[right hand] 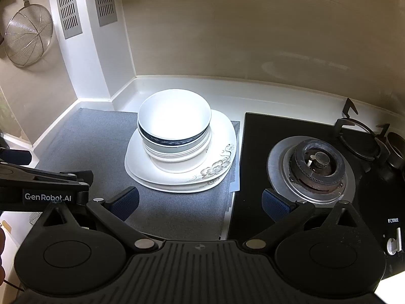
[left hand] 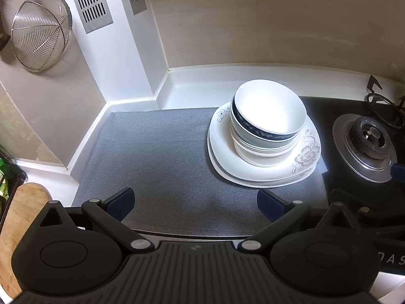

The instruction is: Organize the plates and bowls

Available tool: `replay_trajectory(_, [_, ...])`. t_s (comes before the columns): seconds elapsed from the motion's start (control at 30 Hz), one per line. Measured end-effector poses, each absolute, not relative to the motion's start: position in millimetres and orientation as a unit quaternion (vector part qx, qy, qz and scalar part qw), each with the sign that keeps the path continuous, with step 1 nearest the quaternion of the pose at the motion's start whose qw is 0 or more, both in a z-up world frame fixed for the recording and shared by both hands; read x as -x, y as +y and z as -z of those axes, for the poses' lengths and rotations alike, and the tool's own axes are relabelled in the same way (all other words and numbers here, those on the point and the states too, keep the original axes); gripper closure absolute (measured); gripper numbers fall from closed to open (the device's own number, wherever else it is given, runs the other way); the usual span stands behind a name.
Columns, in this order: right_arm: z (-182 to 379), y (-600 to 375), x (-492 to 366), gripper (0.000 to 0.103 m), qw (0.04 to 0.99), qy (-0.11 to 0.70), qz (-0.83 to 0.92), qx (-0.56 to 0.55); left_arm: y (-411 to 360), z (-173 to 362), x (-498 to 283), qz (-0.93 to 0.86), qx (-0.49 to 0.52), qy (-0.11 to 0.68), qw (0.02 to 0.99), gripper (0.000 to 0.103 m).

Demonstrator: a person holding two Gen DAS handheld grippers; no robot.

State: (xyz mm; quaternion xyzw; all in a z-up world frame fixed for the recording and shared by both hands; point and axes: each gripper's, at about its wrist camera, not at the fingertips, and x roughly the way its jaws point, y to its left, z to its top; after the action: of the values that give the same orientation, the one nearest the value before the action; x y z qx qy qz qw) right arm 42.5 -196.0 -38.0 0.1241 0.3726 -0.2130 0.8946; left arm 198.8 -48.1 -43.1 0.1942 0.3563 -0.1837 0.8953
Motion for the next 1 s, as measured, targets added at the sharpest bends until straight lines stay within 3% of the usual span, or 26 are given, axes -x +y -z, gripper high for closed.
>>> replay_trajectory(1.0, [36.7, -193.8, -34.8, 0.0, 0.897, 0.367, 0.215, -0.123, -45.5, 39.6, -189.3, 0.185, -0.199, 0.346, 0.898, 0.0])
